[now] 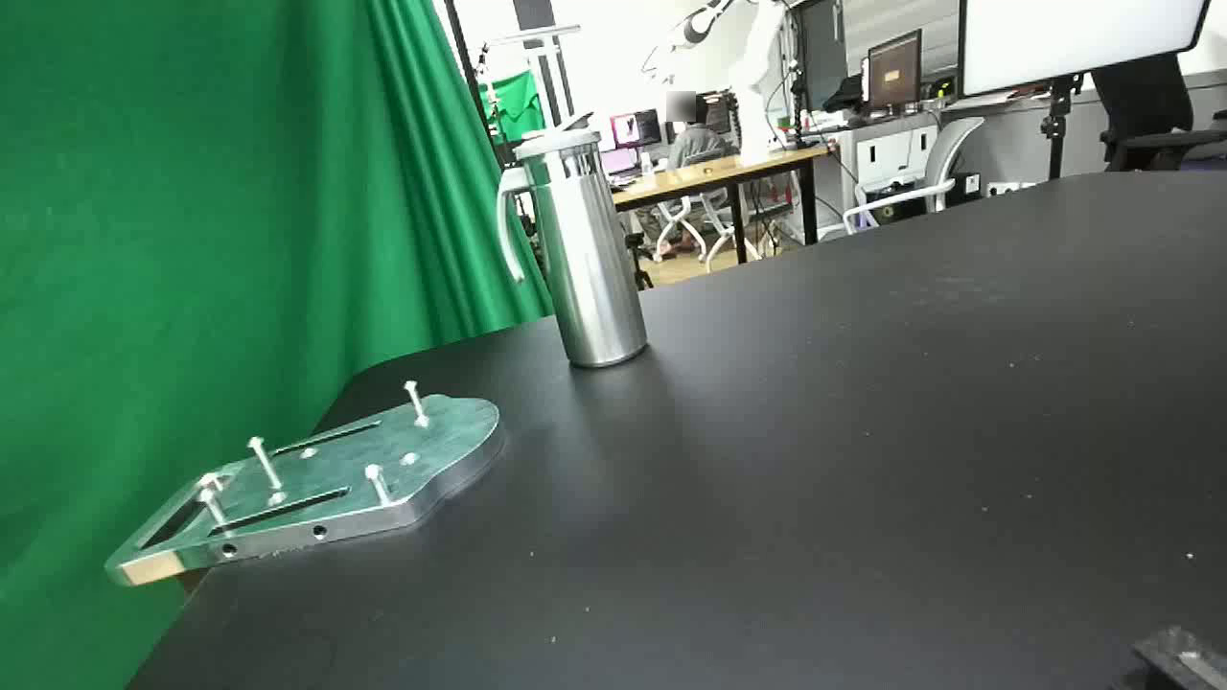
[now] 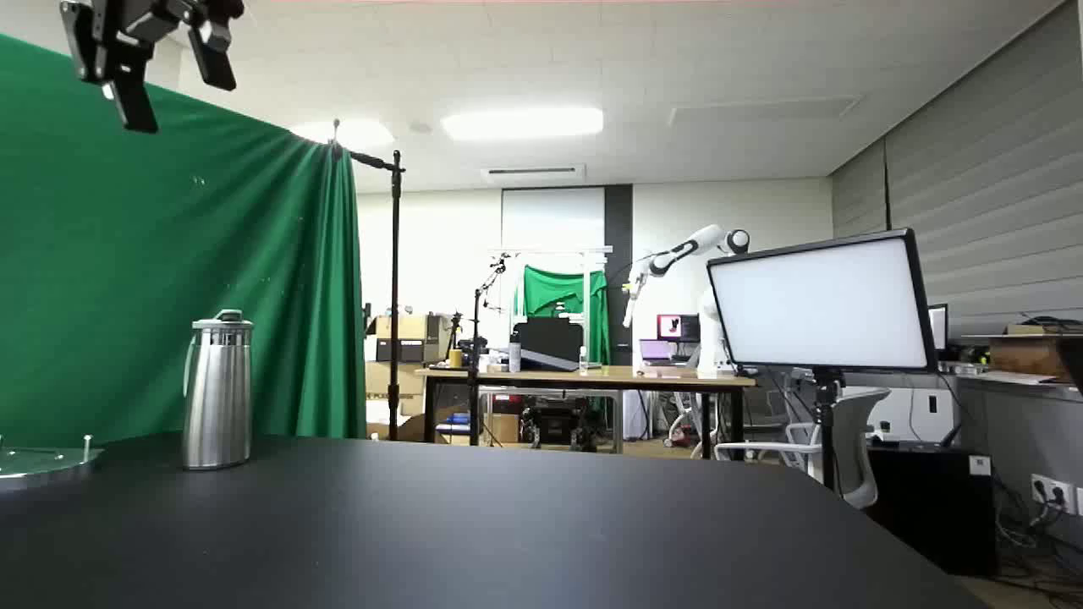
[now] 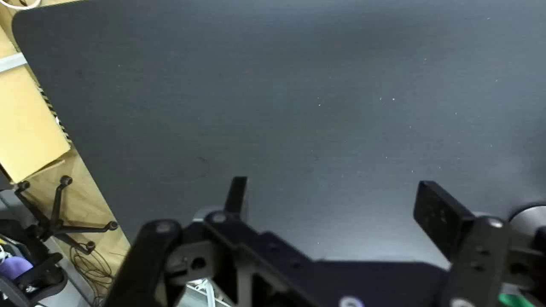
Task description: Close the mouth of the flask
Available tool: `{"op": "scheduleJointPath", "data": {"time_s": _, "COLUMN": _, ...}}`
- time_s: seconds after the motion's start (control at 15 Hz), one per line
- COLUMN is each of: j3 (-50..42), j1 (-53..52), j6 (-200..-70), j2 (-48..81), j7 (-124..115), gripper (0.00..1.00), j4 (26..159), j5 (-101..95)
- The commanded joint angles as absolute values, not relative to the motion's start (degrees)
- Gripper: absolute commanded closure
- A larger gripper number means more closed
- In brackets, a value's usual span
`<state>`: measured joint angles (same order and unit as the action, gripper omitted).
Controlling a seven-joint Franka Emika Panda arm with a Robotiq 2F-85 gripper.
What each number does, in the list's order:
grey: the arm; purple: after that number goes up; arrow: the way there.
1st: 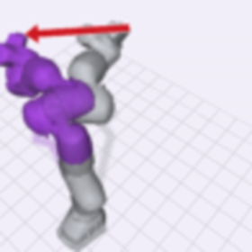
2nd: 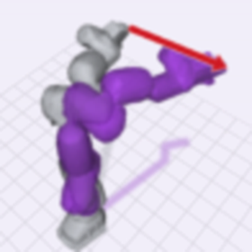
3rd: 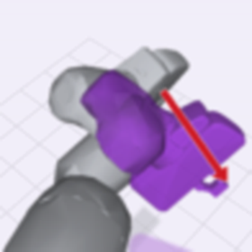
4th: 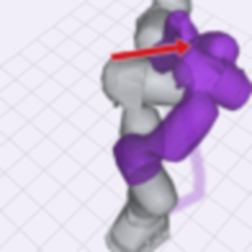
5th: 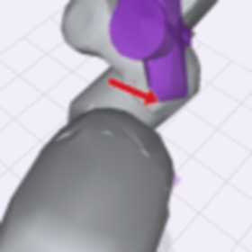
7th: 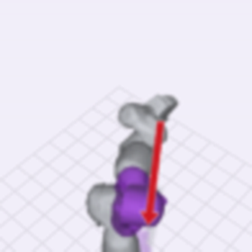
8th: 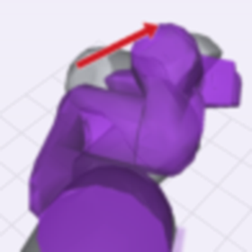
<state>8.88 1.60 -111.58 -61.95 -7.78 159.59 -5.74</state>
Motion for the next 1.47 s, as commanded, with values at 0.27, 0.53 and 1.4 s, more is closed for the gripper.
{"op": "scheduleJointPath", "data": {"time_s": 0.27, "j3": 8.42, "j1": 0.99, "j6": -111.38, "j2": -61.80, "j7": -8.26, "gripper": 0.00, "j4": 159.44, "j5": -6.25}}
{"op": "scheduleJointPath", "data": {"time_s": 0.53, "j3": 8.42, "j1": 0.99, "j6": -111.38, "j2": -61.80, "j7": -8.26, "gripper": 0.00, "j4": 159.44, "j5": -6.25}}
{"op": "scheduleJointPath", "data": {"time_s": 1.4, "j3": 16.01, "j1": 2.44, "j6": -133.77, "j2": -21.67, "j7": -11.07, "gripper": 0.00, "j4": 136.71, "j5": -8.09}}
